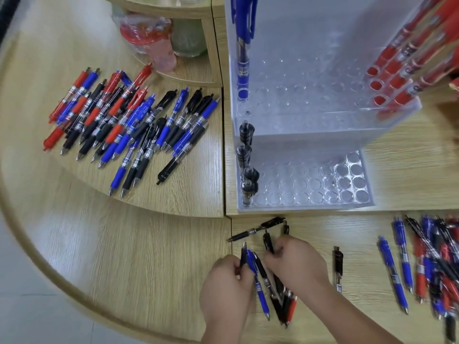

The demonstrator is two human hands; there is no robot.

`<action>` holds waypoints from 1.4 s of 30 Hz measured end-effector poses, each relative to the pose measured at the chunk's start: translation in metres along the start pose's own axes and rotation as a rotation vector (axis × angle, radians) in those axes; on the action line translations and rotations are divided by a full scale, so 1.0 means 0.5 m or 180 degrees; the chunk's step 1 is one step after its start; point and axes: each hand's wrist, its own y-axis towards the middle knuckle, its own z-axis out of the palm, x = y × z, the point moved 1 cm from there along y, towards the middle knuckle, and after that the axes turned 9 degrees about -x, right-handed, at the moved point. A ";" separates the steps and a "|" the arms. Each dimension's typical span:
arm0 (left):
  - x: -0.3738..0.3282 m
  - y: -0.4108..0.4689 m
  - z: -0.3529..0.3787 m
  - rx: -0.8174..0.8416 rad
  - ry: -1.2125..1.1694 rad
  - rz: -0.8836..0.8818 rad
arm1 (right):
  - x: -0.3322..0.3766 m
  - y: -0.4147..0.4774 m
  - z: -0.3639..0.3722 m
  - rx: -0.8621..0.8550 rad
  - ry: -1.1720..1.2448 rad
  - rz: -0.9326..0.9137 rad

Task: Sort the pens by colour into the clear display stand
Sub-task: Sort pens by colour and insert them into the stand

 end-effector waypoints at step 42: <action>-0.255 -0.031 -0.275 -0.1773 -0.2547 0.0956 | 0.192 0.039 -0.312 -0.1904 0.1026 -0.1703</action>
